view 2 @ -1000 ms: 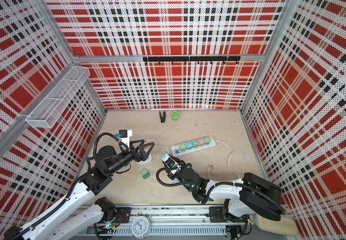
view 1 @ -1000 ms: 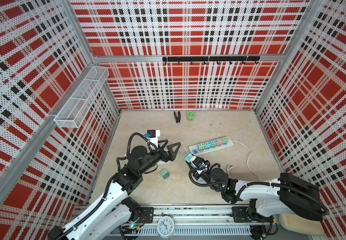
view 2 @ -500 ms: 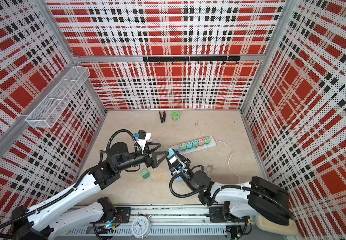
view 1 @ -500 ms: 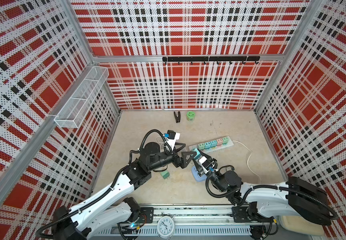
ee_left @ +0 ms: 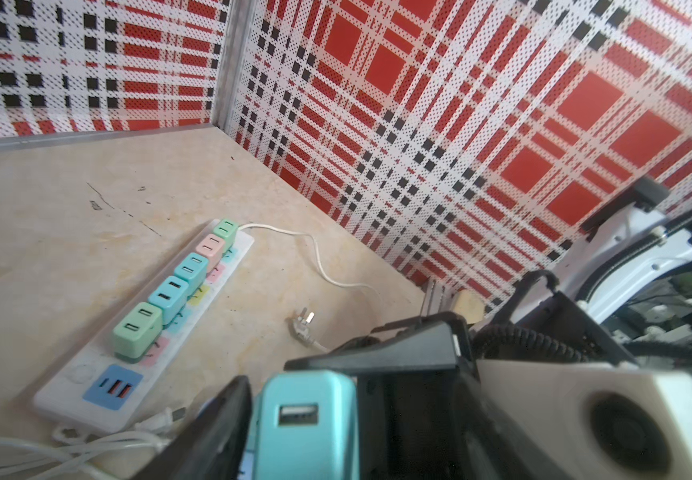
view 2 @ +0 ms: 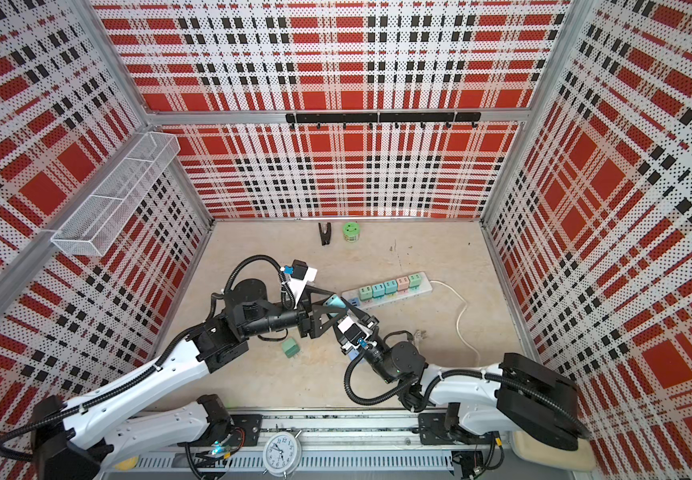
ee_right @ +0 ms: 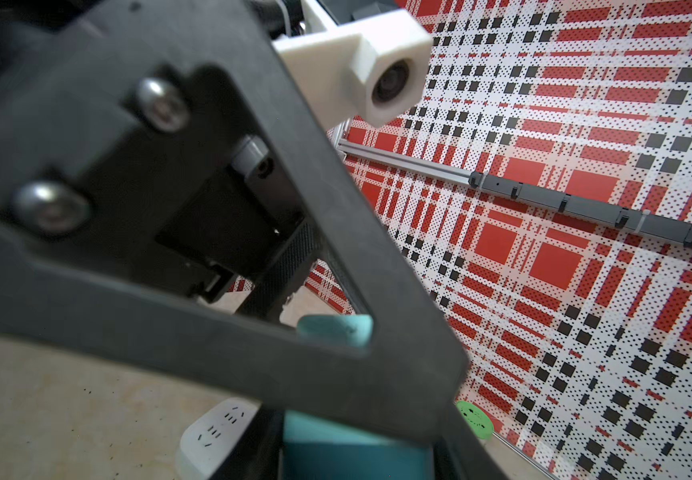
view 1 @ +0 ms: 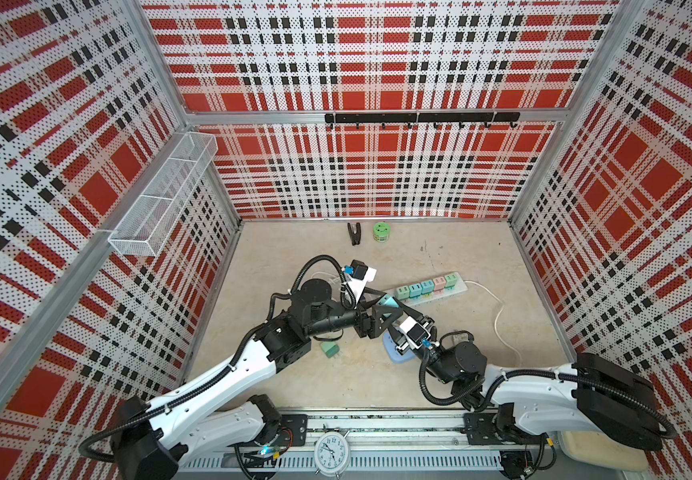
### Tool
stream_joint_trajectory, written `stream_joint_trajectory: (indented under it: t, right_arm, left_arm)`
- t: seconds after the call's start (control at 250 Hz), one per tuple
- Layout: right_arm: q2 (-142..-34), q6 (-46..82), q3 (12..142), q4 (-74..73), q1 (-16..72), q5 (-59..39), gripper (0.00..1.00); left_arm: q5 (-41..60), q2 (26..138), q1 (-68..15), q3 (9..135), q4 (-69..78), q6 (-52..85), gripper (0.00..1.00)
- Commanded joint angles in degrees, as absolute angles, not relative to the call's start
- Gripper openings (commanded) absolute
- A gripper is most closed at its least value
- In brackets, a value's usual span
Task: Insert the plug
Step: 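Close the left gripper on the teal adapter held by the right gripper, then open the right gripper and withdraw it while the left gripper holds the adapter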
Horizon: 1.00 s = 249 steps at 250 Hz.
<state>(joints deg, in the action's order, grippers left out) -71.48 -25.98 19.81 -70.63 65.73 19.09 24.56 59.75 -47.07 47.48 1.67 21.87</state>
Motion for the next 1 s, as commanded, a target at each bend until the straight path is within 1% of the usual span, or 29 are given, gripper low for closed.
stream_joint_trajectory:
  t: [0.0, 0.032, 0.108, 0.168, 0.376, 0.436, 0.472, 0.5, 0.528, 0.584, 0.604, 0.64, 0.668, 0.816, 0.992]
  right_arm:
    - [-70.75, -26.94, 20.87, -75.10, 65.61, 18.16, 0.21]
    - [-70.82, -27.20, 20.92, -75.47, 65.57, 18.58, 0.21]
    - [-70.93, -28.09, 20.85, -75.98, 65.57, 19.78, 0.21]
    - [-70.86, -28.64, 20.90, -76.03, 65.55, 20.88, 0.21]
    - [-70.62, -28.27, 20.77, -74.87, 65.57, 20.22, 0.22]
    - [-70.75, -28.12, 20.85, -74.47, 65.57, 20.26, 0.24]
    - [-70.75, -28.10, 20.77, -74.29, 65.57, 20.16, 0.29]
    - [-70.54, -28.17, 20.58, -74.18, 65.57, 20.13, 0.37]
    - [-70.34, -28.06, 20.40, -74.22, 65.57, 20.28, 0.48]
    - [-69.43, -27.54, 19.66, -74.14, 65.58, 21.13, 0.76]
    - [-68.89, -27.29, 19.29, -73.98, 65.57, 21.49, 0.84]
    - [-67.92, -26.71, 18.74, -73.36, 65.57, 22.28, 0.94]
    - [-66.95, -26.35, 18.22, -72.69, 65.57, 22.92, 0.99]
    - [-62.40, -23.72, 14.44, -70.47, 65.57, 26.22, 1.00]
    - [-59.22, -22.51, 10.29, -71.51, 64.57, 30.77, 1.00]
  left_arm:
    - [26.18, 60.81, -47.74, 49.57, 1.66, 20.75, 0.56]
    - [26.02, 60.87, -47.94, 49.74, 1.67, 20.49, 0.50]
    - [25.64, 60.69, -48.25, 50.09, 1.67, 19.99, 0.41]
    - [25.36, 60.64, -48.43, 50.05, 1.60, 19.69, 0.32]
    - [24.76, 60.85, -49.02, 49.74, 1.49, 19.83, 0.12]
    - [24.39, 60.66, -49.30, 49.66, 1.49, 19.57, 0.05]
    - [23.89, 60.56, -49.39, 49.73, 1.49, 19.20, 0.00]
    - [23.61, 60.49, -49.37, 49.69, 1.44, 18.83, 0.00]
    - [23.18, 60.41, -49.39, 49.70, 1.28, 18.12, 0.00]
    - [22.23, 60.08, -49.39, 49.58, 0.91, 16.50, 0.00]
    - [21.65, 60.00, -49.35, 49.36, 0.72, 14.66, 0.00]
    - [20.43, 59.81, -49.39, 48.97, 0.62, 12.73, 0.00]
    - [19.33, 59.72, -49.37, 48.47, 0.62, 11.15, 0.00]
    - [15.11, 60.52, -49.55, 45.59, 0.66, 2.41, 0.00]
    - [13.04, 61.79, -49.79, 41.47, 1.07, -2.88, 0.00]
